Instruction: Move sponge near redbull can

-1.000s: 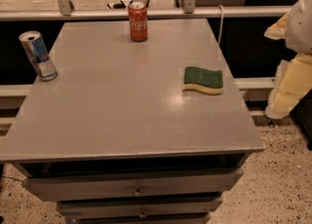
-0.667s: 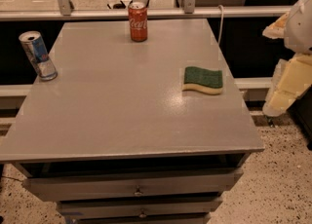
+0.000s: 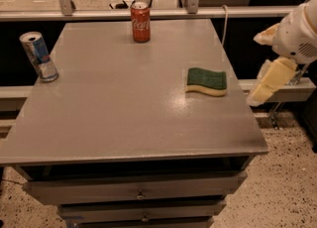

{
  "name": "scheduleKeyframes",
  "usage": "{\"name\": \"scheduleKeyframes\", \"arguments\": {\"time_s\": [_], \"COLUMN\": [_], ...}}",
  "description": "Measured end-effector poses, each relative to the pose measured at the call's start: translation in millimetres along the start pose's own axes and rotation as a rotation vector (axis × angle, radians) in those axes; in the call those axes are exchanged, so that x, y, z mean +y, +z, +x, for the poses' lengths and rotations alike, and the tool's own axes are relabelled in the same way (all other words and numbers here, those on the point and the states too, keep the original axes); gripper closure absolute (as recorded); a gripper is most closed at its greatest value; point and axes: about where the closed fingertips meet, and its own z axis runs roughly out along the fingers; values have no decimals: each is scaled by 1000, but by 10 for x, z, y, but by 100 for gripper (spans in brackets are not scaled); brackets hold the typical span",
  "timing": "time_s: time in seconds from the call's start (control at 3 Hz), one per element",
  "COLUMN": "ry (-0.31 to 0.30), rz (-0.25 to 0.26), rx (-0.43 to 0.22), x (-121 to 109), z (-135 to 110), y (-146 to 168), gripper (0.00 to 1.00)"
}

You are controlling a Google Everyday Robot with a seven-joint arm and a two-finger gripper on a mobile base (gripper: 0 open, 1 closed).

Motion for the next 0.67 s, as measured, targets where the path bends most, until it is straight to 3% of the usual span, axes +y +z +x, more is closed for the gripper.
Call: {"name": "scheduleKeyframes", "arguments": {"time_s": [0.67], "ry": [107], "rz": [-71], "rx": [-182], "x": [-234], "z": [-169], "y": [700], "gripper": [0]}}
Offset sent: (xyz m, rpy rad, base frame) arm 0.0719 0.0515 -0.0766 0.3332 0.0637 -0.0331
